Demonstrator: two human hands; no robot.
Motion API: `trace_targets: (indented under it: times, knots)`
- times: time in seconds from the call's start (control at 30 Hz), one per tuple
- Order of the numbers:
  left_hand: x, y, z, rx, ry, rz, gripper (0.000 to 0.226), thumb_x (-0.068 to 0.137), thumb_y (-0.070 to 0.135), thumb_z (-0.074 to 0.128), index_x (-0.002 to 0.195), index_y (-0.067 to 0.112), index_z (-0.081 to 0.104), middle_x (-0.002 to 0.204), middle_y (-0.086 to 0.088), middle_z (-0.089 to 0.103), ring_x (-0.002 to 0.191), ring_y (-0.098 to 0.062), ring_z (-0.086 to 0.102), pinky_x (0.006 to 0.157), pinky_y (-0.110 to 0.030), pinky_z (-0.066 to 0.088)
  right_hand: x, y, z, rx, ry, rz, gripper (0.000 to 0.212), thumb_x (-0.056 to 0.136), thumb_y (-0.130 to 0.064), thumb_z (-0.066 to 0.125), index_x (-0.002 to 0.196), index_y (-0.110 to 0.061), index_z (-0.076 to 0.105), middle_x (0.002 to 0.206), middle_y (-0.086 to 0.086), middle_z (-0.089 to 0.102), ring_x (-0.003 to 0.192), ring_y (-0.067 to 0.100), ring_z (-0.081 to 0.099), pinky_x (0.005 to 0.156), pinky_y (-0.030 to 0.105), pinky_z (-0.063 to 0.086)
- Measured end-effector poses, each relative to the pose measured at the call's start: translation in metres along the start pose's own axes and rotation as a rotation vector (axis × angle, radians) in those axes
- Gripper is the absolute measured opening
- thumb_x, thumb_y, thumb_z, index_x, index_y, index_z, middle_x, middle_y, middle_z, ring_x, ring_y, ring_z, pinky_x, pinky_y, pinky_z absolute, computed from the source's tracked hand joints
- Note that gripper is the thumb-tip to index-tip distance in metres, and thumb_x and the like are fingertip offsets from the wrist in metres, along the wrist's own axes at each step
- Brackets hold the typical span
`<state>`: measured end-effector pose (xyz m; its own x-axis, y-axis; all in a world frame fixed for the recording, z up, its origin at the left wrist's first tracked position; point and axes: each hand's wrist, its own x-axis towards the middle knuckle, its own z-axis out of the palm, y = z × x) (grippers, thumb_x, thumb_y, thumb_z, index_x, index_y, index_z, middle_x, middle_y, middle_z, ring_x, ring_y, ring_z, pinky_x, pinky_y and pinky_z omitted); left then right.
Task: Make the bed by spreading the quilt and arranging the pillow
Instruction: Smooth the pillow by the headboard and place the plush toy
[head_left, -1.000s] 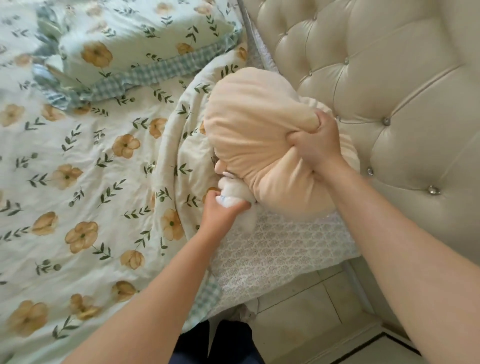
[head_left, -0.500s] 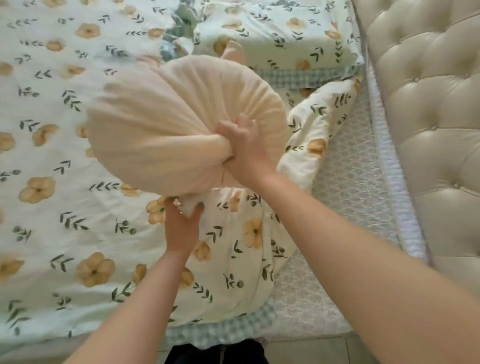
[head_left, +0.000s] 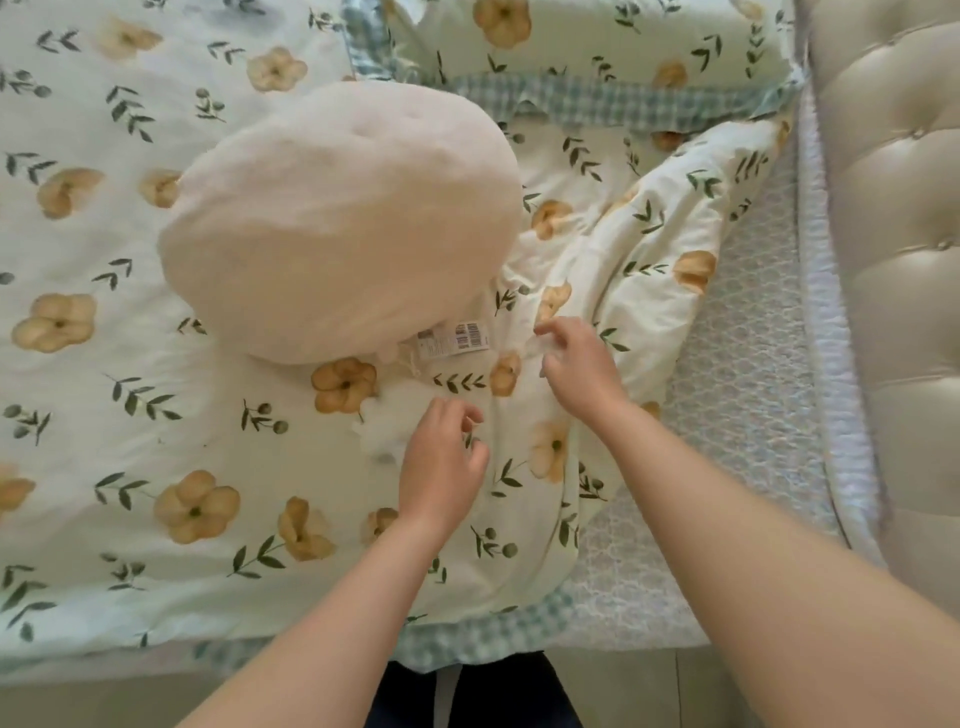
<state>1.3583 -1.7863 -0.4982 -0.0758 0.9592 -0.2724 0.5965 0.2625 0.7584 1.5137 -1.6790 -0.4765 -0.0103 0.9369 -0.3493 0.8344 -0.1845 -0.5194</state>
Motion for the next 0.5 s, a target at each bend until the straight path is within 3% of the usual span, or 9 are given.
trace_targets:
  times: [0.07,0.13,0.23,0.3,0.37,0.43,0.5]
  knots:
    - [-0.002,0.013,0.015,0.076,-0.050,0.138,0.020,0.086,0.012,0.060,0.104,0.021,0.056,0.097,0.009,0.050,0.085,-0.008,0.051,0.071,-0.022,0.044,-0.002,0.017,-0.010,-0.085,0.279,-0.046,0.039,0.090,-0.007,0.048,0.128,-0.016,0.053,0.135,0.005,0.045,0.122,0.023,0.044,0.102,0.035,0.039]
    - [-0.006,0.028,0.033,0.133,-0.105,0.320,0.020,0.085,0.007,0.059,0.101,0.019,0.060,0.093,0.008,0.055,0.078,-0.008,0.051,0.062,-0.021,0.040,-0.005,0.040,-0.020,-0.129,0.501,0.020,0.041,0.092,-0.012,0.049,0.132,-0.015,0.048,0.138,0.009,0.041,0.122,0.026,0.042,0.100,0.036,0.036]
    - [-0.015,0.056,0.064,0.184,-0.198,0.582,0.025,0.078,-0.003,0.058,0.097,0.014,0.063,0.088,0.002,0.060,0.069,-0.014,0.054,0.053,-0.027,0.042,-0.006,0.081,-0.031,0.056,0.575,0.278,0.045,0.096,-0.019,0.045,0.140,-0.013,0.038,0.147,0.012,0.036,0.130,0.029,0.038,0.104,0.038,0.032]
    - [-0.021,0.069,0.083,0.183,-0.265,0.619,0.029,0.078,-0.005,0.058,0.102,0.011,0.063,0.094,-0.001,0.063,0.072,-0.015,0.056,0.055,-0.027,0.045,-0.008,0.109,-0.037,0.426,0.468,0.515,0.043,0.100,-0.022,0.038,0.142,-0.019,0.033,0.146,0.008,0.041,0.125,0.028,0.048,0.103,0.040,0.040]
    - [-0.023,0.078,0.097,0.173,-0.299,0.544,0.033,0.081,-0.003,0.057,0.111,0.011,0.061,0.106,-0.001,0.062,0.077,-0.013,0.056,0.057,-0.026,0.047,-0.012,0.130,-0.044,0.770,0.225,0.653,0.042,0.102,-0.021,0.032,0.144,-0.026,0.030,0.136,0.007,0.052,0.102,0.025,0.062,0.085,0.041,0.054]
    - [-0.021,0.080,0.110,0.142,-0.268,0.435,0.039,0.085,0.003,0.058,0.123,0.013,0.055,0.119,0.001,0.058,0.093,-0.014,0.059,0.069,-0.030,0.054,-0.015,0.141,-0.048,0.813,-0.015,0.641,0.048,0.102,-0.016,0.034,0.147,-0.030,0.027,0.123,0.008,0.062,0.076,0.016,0.063,0.062,0.028,0.050]
    - [-0.015,0.076,0.122,0.151,-0.241,0.291,0.062,0.082,0.022,0.068,0.137,0.018,0.039,0.136,0.001,0.045,0.120,-0.016,0.050,0.097,-0.035,0.050,-0.011,0.145,-0.049,0.817,-0.139,0.617,0.047,0.103,-0.019,0.036,0.148,-0.031,0.027,0.093,0.007,0.066,0.052,0.009,0.051,0.046,0.021,0.039]
